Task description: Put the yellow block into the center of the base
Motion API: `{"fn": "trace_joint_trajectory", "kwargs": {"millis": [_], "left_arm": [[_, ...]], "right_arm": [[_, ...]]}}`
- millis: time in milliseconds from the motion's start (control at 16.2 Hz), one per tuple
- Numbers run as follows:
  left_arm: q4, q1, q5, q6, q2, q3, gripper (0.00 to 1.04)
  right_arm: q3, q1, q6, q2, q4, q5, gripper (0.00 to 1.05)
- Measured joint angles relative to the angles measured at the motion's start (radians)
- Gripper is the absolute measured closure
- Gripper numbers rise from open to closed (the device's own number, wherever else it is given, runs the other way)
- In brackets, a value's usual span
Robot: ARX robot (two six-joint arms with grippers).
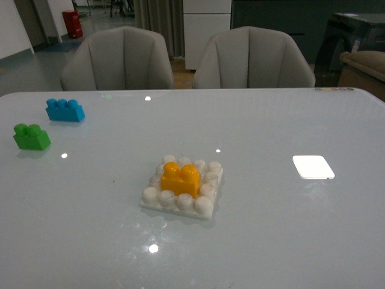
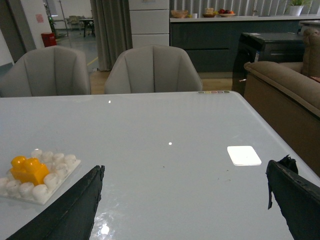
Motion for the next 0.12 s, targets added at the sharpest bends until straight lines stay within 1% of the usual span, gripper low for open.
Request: {"fn": "trace_joint_trajectory", "kwargs": {"millis": [124], "left_arm": [[0.0, 0.0, 0.0, 0.0, 0.0, 0.0, 0.07]], "right_arm": [[0.0, 0.0, 0.0, 0.0, 0.0, 0.0, 0.06]]}}
